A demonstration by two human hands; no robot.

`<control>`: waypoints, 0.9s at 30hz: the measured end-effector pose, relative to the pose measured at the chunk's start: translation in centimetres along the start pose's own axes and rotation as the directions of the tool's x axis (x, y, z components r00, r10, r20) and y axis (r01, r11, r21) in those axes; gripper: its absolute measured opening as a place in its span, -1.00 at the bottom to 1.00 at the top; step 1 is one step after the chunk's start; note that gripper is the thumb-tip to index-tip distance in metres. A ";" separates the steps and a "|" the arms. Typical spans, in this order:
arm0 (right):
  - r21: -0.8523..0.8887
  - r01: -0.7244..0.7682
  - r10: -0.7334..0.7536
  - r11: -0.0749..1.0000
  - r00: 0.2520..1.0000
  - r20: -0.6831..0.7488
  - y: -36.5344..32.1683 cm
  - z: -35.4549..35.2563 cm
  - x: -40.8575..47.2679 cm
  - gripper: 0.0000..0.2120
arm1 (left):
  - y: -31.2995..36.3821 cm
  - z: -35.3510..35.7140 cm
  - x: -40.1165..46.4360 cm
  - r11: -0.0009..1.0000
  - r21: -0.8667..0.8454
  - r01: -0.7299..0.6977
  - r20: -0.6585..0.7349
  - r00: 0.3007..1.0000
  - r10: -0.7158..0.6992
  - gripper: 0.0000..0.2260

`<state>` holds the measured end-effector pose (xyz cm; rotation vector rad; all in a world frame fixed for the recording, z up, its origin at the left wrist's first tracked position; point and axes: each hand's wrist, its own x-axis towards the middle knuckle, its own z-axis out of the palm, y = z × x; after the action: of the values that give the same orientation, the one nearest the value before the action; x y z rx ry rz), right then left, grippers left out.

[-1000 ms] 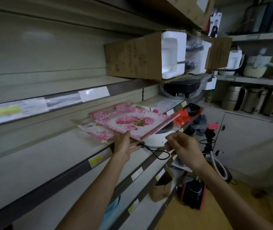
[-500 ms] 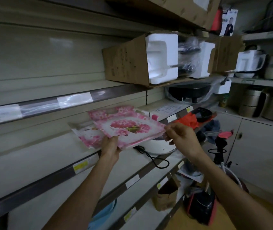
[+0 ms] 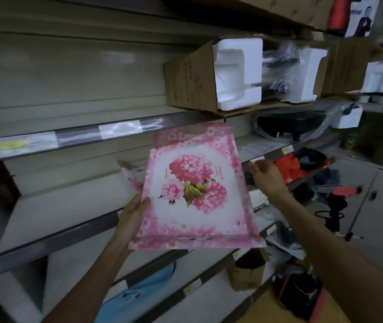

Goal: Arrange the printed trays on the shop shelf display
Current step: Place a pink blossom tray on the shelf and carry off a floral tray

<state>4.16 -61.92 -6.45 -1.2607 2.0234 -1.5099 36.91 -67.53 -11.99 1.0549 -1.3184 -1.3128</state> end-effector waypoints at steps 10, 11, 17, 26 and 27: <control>0.352 -0.314 0.270 0.882 0.948 0.170 1.1 2.5 -2.5 -0.62 | -0.4 -1.1 -5.3 0.998 0.056 -0.025 0.085 0.996 0.021 -0.72; 0.355 -0.306 0.264 0.883 0.951 0.163 1.2 2.7 -2.9 -0.62 | -0.5 -1.2 -5.7 0.998 0.051 -0.021 0.076 0.997 0.018 -0.70; 0.330 -0.278 0.213 0.902 0.952 0.220 1.0 4.9 -5.1 -0.63 | -0.7 -2.3 -10.0 0.990 0.142 -0.024 -0.094 0.995 0.038 -0.81; 0.319 -0.217 0.094 0.922 0.928 0.359 -1.9 10.8 -9.3 -0.67 | -0.7 -6.8 -17.4 0.991 0.085 0.102 -0.258 0.963 -0.077 -0.63; 0.318 -0.219 0.088 0.922 0.921 0.379 -2.3 11.6 -10.0 -0.67 | -0.7 -7.4 -18.3 0.989 0.087 0.116 -0.280 0.956 -0.087 -0.61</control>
<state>18.82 -61.13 -11.34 -1.1010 1.4976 -1.3726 47.15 -50.78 -13.93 1.3412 -1.1426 -1.1326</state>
